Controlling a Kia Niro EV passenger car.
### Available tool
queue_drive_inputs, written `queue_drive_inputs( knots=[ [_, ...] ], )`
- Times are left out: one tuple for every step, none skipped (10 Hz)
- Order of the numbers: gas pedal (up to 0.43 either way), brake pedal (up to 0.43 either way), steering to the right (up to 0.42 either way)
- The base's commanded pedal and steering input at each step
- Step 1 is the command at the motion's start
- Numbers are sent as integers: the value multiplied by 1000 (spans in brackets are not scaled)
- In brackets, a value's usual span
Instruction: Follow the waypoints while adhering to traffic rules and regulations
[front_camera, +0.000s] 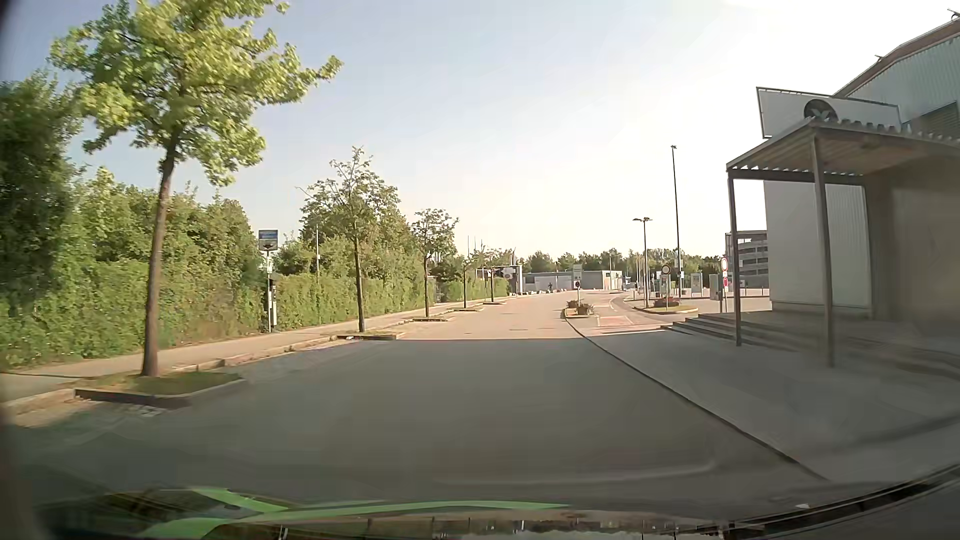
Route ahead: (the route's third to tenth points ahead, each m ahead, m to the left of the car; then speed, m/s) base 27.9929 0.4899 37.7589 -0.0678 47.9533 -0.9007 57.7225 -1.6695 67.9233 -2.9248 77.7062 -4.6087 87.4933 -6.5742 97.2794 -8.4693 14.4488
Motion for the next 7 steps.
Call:
queue_drive_inputs(
  knots=[
    [118, 0, 4],
    [118, 0, 4],
    [118, 0, 4],
    [118, 0, 4],
    [118, 0, 4],
    [130, 0, 4],
    [130, 0, 4]
  ],
)
